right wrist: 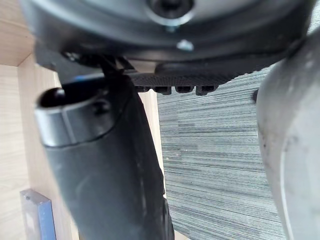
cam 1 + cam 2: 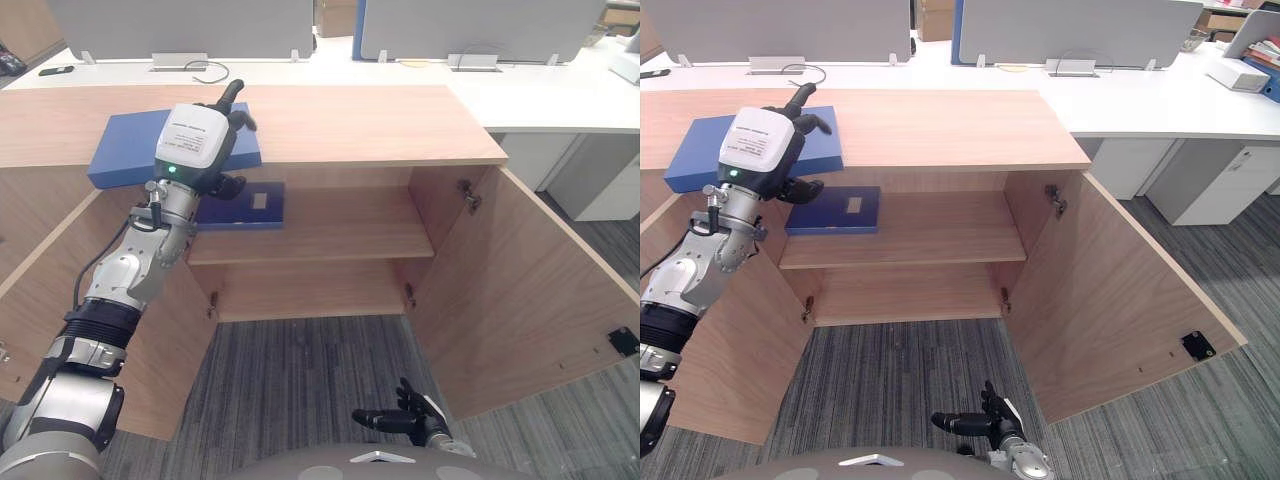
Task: Walk over to the cabinet, pick up the folder, carry it to the office cabinet, place the folder inside the office cabinet, then close the office cabinet door
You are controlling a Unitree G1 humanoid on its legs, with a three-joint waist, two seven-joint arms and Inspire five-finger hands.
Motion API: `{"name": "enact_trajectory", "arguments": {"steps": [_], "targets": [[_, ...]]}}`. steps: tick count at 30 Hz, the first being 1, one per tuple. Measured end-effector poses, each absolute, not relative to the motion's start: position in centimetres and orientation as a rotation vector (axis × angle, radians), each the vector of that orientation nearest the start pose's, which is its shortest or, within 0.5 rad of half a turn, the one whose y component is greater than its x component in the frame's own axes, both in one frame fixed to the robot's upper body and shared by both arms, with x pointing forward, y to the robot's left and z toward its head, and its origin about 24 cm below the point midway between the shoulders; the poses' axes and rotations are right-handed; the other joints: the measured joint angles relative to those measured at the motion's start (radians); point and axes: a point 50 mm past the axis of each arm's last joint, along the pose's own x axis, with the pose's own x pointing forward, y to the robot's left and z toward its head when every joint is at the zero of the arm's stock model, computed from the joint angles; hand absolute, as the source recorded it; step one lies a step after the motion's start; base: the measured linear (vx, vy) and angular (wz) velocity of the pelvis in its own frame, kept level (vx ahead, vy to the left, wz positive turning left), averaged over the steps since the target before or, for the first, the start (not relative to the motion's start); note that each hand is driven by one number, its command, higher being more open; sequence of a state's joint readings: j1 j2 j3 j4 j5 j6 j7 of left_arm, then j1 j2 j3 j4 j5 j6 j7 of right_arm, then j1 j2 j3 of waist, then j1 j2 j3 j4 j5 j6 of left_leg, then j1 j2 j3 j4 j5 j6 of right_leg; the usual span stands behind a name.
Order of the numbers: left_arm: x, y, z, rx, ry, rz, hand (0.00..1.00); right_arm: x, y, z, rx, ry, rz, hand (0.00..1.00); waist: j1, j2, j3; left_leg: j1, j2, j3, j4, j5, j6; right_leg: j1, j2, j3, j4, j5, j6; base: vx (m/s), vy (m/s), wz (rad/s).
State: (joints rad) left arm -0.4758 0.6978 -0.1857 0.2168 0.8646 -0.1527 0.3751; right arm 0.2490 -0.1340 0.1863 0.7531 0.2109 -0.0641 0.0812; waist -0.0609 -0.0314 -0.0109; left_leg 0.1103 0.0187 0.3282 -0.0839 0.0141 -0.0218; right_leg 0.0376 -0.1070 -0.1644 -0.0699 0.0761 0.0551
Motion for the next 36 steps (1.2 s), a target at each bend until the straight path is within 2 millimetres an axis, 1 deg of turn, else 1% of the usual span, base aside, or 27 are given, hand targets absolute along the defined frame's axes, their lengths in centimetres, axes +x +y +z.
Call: {"name": "enact_trajectory", "arguments": {"steps": [2,4,7,10,12,14,16,18,19,20,21,22,25,28,31,36], "targets": [[31.3,21.5,17.4,1.462,-0.679,0.223,1.0,9.1,-16.8,-14.6,0.076,0.956,0.049,1.0,0.0,-0.002,-0.001,0.0,0.0,0.0,0.0,0.0,0.0,0.0,0.0,0.0,0.0,0.0,0.0,-0.05,-0.023,0.0],[30.6,21.1,17.4,1.403,-0.706,0.225,1.0,9.4,-16.8,-14.8,0.082,0.962,0.035,1.0,0.004,-0.006,-0.005,0.0,-0.001,-0.001,0.0,0.001,0.002,0.001,-0.001,-0.001,0.0,0.0,0.0,-0.04,-0.02,0.02],[30.2,20.9,17.3,1.396,-0.726,0.217,1.0,9.5,-17.0,-15.0,0.072,0.982,0.027,1.0,0.009,-0.005,-0.006,0.0,-0.004,-0.003,0.0,0.002,0.002,0.001,-0.004,-0.003,0.0,0.0,0.0,-0.01,-0.006,0.01],[29.7,21.5,17.2,1.388,-0.723,0.238,1.0,9.6,-17.1,-15.3,0.062,1.001,0.02,1.0,0.01,-0.002,-0.008,0.0,-0.006,-0.004,-0.001,0.002,0.003,0.002,-0.007,-0.004,0.0,0.001,0.001,0.0,0.0,0.0],[29.5,21.8,17.1,1.387,-0.715,0.245,1.0,9.6,-17.1,-15.4,0.059,1.008,0.016,1.0,0.016,-0.002,-0.008,0.0,-0.007,-0.005,-0.001,0.002,0.004,0.002,-0.007,-0.004,-0.001,0.001,0.001,0.0,0.0,0.0],[29.4,23.0,16.7,1.39,-0.677,0.277,1.0,9.5,-17.3,-15.5,0.06,1.018,0.006,1.0,0.029,-0.002,-0.007,0.0,-0.007,-0.005,-0.001,0.002,0.004,0.002,-0.007,-0.004,-0.002,0.001,0.002,0.0,0.0,0.0],[29.5,24.1,16.4,1.397,-0.629,0.306,1.0,9.4,-17.4,-15.6,0.066,1.028,-0.007,1.0,0.033,-0.001,-0.007,0.0,-0.006,-0.005,-0.001,0.003,0.004,0.003,-0.007,-0.005,-0.003,0.001,0.002,0.0,0.0,0.0],[29.7,26.1,15.9,1.405,-0.543,0.365,1.0,9.4,-17.5,-15.7,0.075,1.036,-0.024,1.0,0.033,0.0,-0.007,0.0,-0.006,-0.006,-0.001,0.003,0.004,0.005,-0.006,-0.004,-0.003,0.002,0.003,0.0,0.0,0.0],[29.7,27.6,15.6,1.41,-0.474,0.415,1.0,9.3,-17.6,-15.8,0.078,1.039,-0.032,1.0,0.033,0.0,-0.006,0.001,-0.007,-0.005,-0.001,0.003,0.004,0.005,-0.006,-0.003,-0.004,0.002,0.003,0.0,0.0,0.0],[29.7,28.3,15.4,1.411,-0.437,0.439,1.0,9.3,-17.6,-15.8,0.081,1.041,-0.037,1.0,0.033,0.0,-0.007,0.001,-0.007,-0.005,-0.001,0.003,0.004,0.006,-0.006,-0.001,-0.004,0.003,0.004,0.0,0.0,0.0],[29.6,30.0,14.8,1.408,-0.348,0.492,1.0,9.2,-17.7,-15.9,0.093,1.042,-0.056,1.0,0.035,-0.001,-0.007,0.002,-0.007,-0.004,-0.001,0.003,0.004,0.007,-0.006,0.0,-0.005,0.003,0.004,0.0,0.0,0.0],[29.5,30.6,14.5,1.4,-0.315,0.51,1.0,9.1,-17.7,-15.9,0.096,1.044,-0.062,1.0,0.037,-0.001,-0.007,0.002,-0.007,-0.004,-0.001,0.003,0.004,0.008,-0.006,0.0,-0.005,0.003,0.005,0.0,0.0,0.0],[29.1,33.4,13.2,1.426,-0.159,0.56,1.0,8.8,-17.8,-16.0,0.108,1.051,-0.082,1.0,0.048,0.002,-0.004,0.005,-0.007,0.0,0.0,0.003,0.004,0.014,-0.006,0.004,-0.006,0.004,0.005,0.0,0.0,-0.01],[28.7,35.0,12.7,1.46,-0.075,0.585,1.0,8.5,-17.7,-16.1,0.121,1.06,-0.1,1.0,0.059,0.003,-0.004,0.012,-0.006,0.009,0.0,0.001,0.003,0.014,-0.005,0.012,-0.004,0.005,0.005,0.0,0.0,-0.08],[28.5,36.0,13.0,1.486,-0.043,0.6,1.0,8.5,-17.6,-16.2,0.121,1.06,-0.104,1.0,0.06,0.002,-0.005,0.022,-0.006,0.025,-0.001,-0.002,-0.001,0.012,-0.005,0.028,-0.001,0.005,0.006,-0.04,-0.01,-0.13],[29.8,36.1,14.5,1.47,-0.065,0.635,1.0,8.4,-17.6,-16.1,0.119,1.055,-0.112,1.0,0.058,0.003,-0.004,0.02,-0.006,0.039,-0.004,-0.002,-0.001,0.007,-0.005,0.042,0.0,0.007,0.009,-0.05,-0.019,-0.09]]}}
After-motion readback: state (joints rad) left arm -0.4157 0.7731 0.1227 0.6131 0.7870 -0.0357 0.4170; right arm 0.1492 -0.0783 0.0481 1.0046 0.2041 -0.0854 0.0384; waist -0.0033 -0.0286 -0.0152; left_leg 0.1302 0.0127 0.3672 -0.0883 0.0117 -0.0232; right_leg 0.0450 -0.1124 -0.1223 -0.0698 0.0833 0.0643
